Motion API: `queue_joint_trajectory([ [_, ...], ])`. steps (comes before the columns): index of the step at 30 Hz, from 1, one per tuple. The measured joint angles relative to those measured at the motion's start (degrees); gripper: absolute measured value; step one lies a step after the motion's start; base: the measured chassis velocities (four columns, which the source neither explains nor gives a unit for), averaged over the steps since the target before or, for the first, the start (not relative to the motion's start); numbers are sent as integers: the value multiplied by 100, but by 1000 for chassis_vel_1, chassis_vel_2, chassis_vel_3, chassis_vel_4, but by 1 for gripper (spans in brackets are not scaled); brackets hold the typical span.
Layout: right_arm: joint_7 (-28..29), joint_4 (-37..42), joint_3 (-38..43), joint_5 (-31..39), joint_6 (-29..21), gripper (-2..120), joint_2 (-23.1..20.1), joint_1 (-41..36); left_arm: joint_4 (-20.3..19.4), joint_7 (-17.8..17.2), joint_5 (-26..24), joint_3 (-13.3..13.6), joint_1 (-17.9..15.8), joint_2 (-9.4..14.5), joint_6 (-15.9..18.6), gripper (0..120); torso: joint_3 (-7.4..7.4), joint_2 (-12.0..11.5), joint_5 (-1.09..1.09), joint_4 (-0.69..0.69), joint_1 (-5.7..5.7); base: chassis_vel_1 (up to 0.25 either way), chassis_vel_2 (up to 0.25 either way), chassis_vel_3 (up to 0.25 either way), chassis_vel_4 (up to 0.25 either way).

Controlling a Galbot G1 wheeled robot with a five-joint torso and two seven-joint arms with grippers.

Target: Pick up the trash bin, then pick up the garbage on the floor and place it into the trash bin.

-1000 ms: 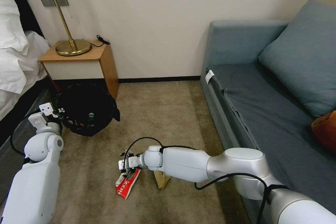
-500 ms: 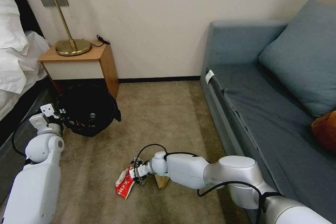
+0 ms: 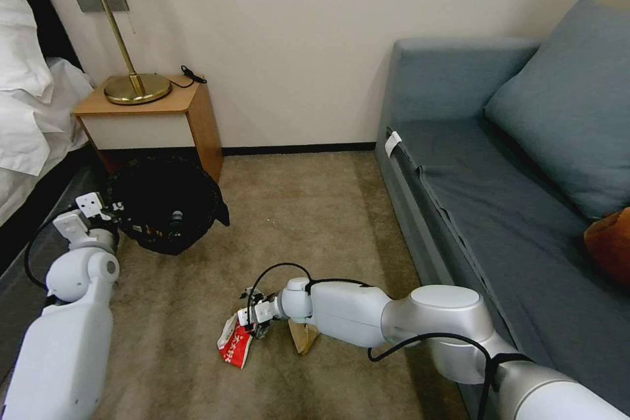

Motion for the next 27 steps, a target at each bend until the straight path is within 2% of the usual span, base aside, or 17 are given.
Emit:
queue_joint_trajectory([
  [6,6,106,99,3,26,100,-1,0,-60,-29,-110,-123,55,178,76,3,0,0,0,1,0,0,0,0,0],
  [17,4,384,95,292,10,100,-1,76,-122,-10,-129,-217,385,252,57,3,0,0,-2,1,0,0,0,0,0],
  [27,-15,451,-33,399,10,100,-1,27,-192,-6,-272,-308,502,360,54,3,0,0,-2,0,0,0,0,0,0],
])
